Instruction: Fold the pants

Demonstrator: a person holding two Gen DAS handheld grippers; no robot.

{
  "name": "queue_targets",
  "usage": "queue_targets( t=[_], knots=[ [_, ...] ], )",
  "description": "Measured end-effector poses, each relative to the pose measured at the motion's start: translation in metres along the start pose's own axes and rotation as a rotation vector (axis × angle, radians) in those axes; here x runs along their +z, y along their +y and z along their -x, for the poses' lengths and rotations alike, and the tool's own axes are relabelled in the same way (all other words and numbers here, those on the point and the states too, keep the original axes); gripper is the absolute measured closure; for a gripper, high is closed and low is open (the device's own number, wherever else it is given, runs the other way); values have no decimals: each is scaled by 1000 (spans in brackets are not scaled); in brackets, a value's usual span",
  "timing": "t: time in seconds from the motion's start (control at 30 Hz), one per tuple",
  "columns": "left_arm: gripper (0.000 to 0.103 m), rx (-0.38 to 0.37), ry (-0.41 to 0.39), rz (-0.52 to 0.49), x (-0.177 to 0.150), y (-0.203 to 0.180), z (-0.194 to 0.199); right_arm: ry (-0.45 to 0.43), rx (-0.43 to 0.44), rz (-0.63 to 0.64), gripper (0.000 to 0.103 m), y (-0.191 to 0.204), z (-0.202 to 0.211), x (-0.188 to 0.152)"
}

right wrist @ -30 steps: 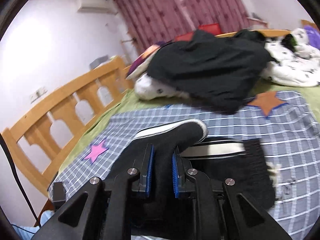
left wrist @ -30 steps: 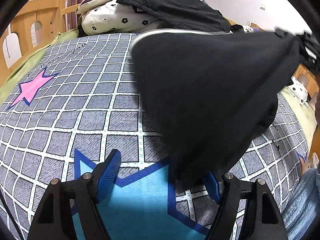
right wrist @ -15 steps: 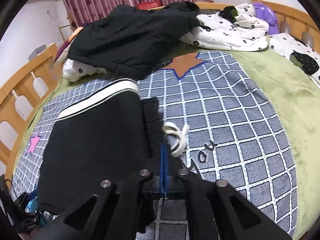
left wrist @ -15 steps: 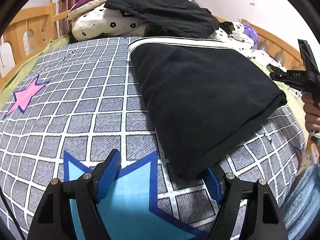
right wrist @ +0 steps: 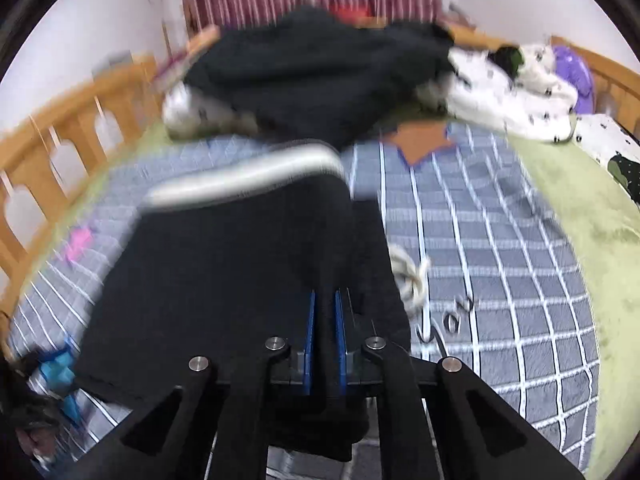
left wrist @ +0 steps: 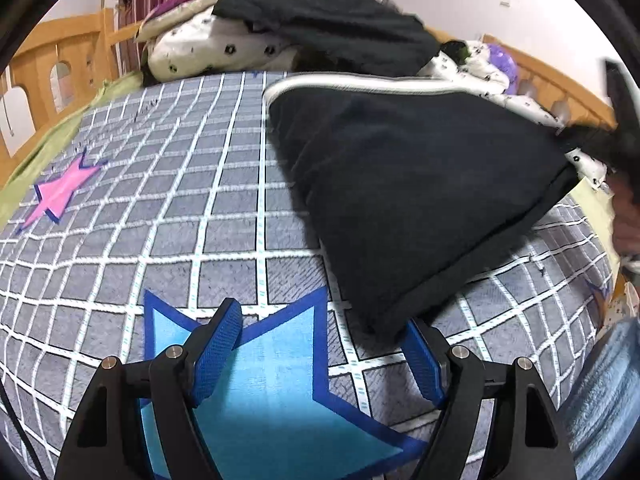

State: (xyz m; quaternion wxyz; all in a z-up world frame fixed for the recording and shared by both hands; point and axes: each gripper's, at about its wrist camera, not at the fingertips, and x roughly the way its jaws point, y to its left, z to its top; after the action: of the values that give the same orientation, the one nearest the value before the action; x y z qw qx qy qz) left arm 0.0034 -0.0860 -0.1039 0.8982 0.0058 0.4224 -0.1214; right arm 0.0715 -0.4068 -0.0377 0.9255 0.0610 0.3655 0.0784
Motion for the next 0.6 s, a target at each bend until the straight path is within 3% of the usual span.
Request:
queue_targets(
  t=[0.07, 0.1, 0.2, 0.27, 0.33, 0.43, 0.53, 0.6],
  knots=[
    [26, -25, 2, 27, 0, 2, -2, -71, 40, -97, 96, -18, 18, 7],
    [26, -36, 1, 35, 0, 1, -2, -57, 20, -129, 96, -25, 15, 7],
    [28, -27, 4, 10, 0, -7, 0, 96, -106, -111, 96, -29, -24, -1],
    [28, -57, -19, -19, -2, -10, 9, 146, -175, -45, 96, -23, -40, -7],
    [28, -74, -49, -40, -4, -10, 19, 123, -193, -24, 93, -21, -34, -6],
    [28, -58, -89, -57, -4, -7, 37, 63, -171, -91, 91, -27, -5, -2],
    [28, -61, -90, -28, 18, -3, 41, -41, -116, -82, 88, -19, 27, 5],
    [28, -48, -63, -10, 38, -4, 33, -57, -71, -32, 86, -7, 31, 10]
  ],
)
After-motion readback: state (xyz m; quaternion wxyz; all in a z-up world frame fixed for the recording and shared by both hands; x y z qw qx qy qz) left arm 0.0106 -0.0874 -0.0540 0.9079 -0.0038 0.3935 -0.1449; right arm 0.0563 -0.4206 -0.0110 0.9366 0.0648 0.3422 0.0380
